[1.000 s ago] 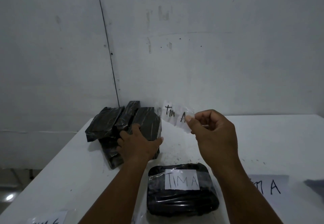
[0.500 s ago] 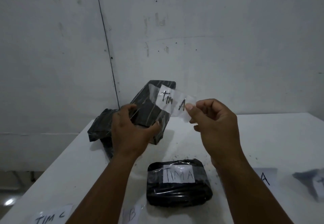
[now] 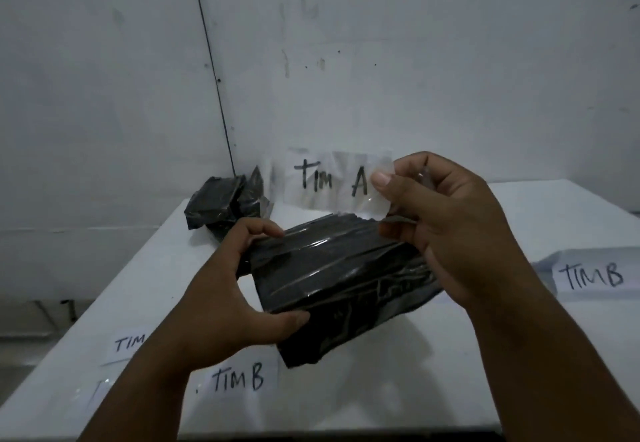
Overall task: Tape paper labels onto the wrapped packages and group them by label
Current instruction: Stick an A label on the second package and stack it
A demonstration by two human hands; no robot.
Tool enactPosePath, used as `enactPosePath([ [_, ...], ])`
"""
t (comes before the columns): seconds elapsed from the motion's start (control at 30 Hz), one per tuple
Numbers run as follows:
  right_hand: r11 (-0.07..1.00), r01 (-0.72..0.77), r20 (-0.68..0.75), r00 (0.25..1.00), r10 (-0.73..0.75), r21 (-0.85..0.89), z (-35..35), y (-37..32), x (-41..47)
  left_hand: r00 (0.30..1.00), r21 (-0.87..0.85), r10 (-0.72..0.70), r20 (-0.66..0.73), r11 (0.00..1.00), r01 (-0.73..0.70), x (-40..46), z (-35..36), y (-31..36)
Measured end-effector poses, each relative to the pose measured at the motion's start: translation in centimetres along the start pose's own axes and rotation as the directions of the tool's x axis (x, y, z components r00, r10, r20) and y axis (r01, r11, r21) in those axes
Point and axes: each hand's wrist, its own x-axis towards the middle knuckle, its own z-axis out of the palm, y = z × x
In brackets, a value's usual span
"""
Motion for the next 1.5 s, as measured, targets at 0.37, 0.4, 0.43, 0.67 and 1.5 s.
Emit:
enactPosePath([
  [0.37,0.970,-0.243,-0.032,0.969,0.244,0.022,-2.2,4.6,-3.8,0.981,0.057,-0.084,0.175,0.996,0.075,-1.8,4.5,-2.7],
  [0.4,0.963,-0.268,-0.036,0.962,0.269,0.033,-2.5,5.1,-3.9,0.978,0.060,-0.088,0.188,0.995,0.078,-1.7,4.7,-2.9],
  [0.43,0.957,-0.286,-0.039,0.957,0.288,0.047,-2.8,5.4,-3.8,0.976,0.060,-0.087,0.200,0.995,0.077,-1.6,4.9,-3.1],
  [0.67,0.934,-0.352,-0.056,0.933,0.355,0.059,-4.5,7.3,-3.3,0.943,0.023,-0.151,0.296,0.988,0.151,-0.3,4.9,-4.9],
  [1.5,0.934,-0.355,-0.051,0.933,0.356,0.032,-4.9,8.3,-3.0,0.942,-0.429,-0.276,-0.191,0.887,0.173,1.4,5.0,-3.1],
])
